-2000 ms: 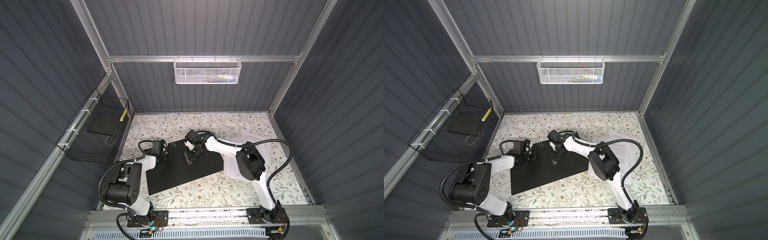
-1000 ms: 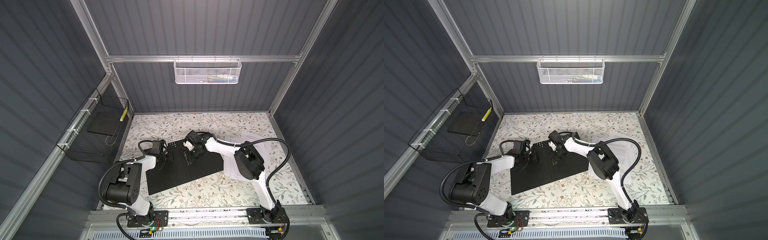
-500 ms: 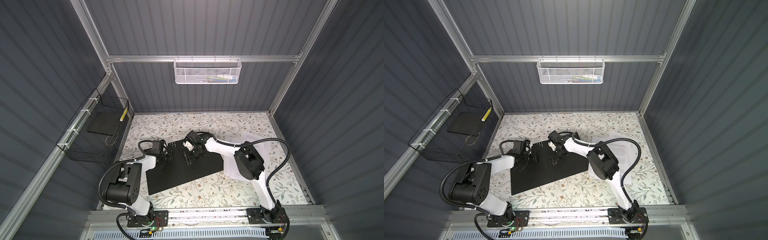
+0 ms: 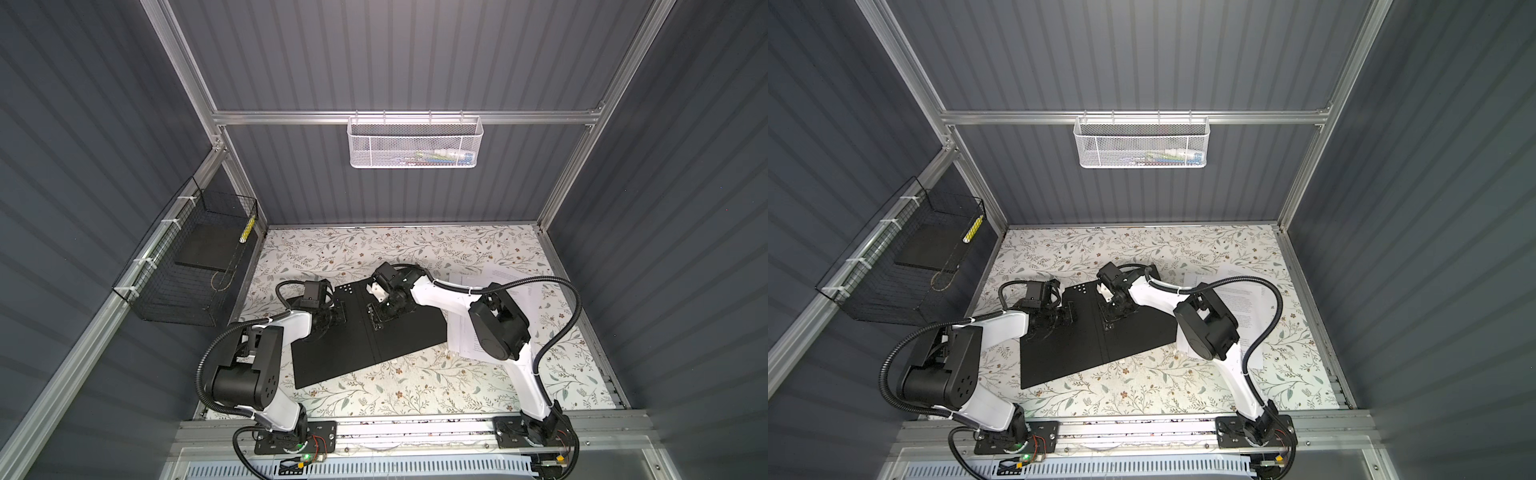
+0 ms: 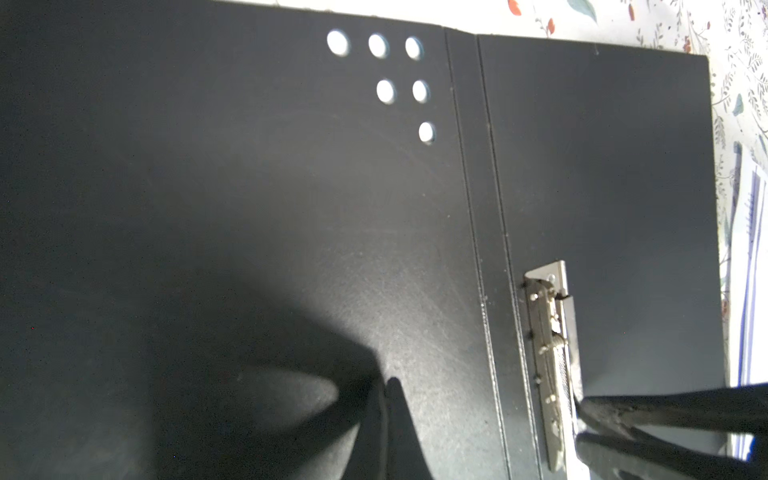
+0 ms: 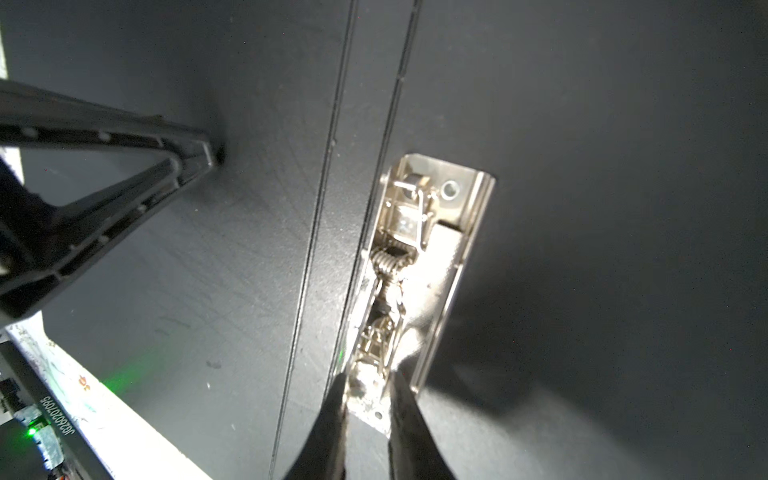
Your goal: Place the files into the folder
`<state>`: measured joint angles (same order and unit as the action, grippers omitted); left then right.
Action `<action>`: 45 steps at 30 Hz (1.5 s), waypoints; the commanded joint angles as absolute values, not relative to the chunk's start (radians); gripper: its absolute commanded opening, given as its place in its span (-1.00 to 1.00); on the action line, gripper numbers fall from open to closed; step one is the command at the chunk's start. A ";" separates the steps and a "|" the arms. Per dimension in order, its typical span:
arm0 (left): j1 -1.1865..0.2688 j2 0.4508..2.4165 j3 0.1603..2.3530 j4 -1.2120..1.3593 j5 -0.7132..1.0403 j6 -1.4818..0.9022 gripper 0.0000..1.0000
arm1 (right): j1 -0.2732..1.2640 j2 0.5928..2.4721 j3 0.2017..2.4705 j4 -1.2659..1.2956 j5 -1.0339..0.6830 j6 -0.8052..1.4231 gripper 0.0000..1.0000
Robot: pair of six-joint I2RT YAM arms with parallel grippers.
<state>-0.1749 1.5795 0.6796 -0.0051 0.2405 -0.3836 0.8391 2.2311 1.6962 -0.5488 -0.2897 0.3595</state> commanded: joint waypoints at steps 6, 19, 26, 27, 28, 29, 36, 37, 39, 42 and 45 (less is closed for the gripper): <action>-0.173 1.612 0.652 -0.107 0.212 -0.364 -1.00 | 0.857 2.173 1.612 -0.478 -0.323 0.376 -0.60; -0.172 1.608 0.650 -0.106 0.210 -0.366 -1.00 | 0.864 2.109 1.571 -0.466 -0.281 0.380 -0.56; -0.172 1.608 0.649 -0.105 0.212 -0.365 -1.00 | 0.882 2.129 1.560 -0.458 -0.286 0.395 -0.58; -0.171 1.609 0.650 -0.107 0.213 -0.366 -1.00 | 0.882 2.134 1.558 -0.459 -0.281 0.397 -0.57; -0.172 1.609 0.650 -0.107 0.214 -0.366 -1.00 | 0.882 2.138 1.557 -0.463 -0.274 0.397 -0.56; -0.173 1.608 0.650 -0.107 0.213 -0.365 -1.00 | 0.882 2.142 1.557 -0.466 -0.267 0.396 -0.55; -0.172 1.609 0.650 -0.107 0.213 -0.365 -1.00 | 0.880 2.158 1.561 -0.455 -0.265 0.399 -0.66; -0.172 1.609 0.650 -0.107 0.214 -0.365 -1.00 | 0.881 2.158 1.563 -0.454 -0.264 0.399 -0.67; -0.173 1.608 0.650 -0.107 0.214 -0.365 -1.00 | 0.879 2.160 1.567 -0.451 -0.263 0.400 -0.68; -0.172 1.609 0.650 -0.107 0.216 -0.366 -1.00 | 0.880 2.167 1.576 -0.457 -0.272 0.397 -0.69; -0.172 1.611 0.651 -0.107 0.218 -0.364 -1.00 | 0.880 2.176 1.578 -0.460 -0.280 0.398 -0.67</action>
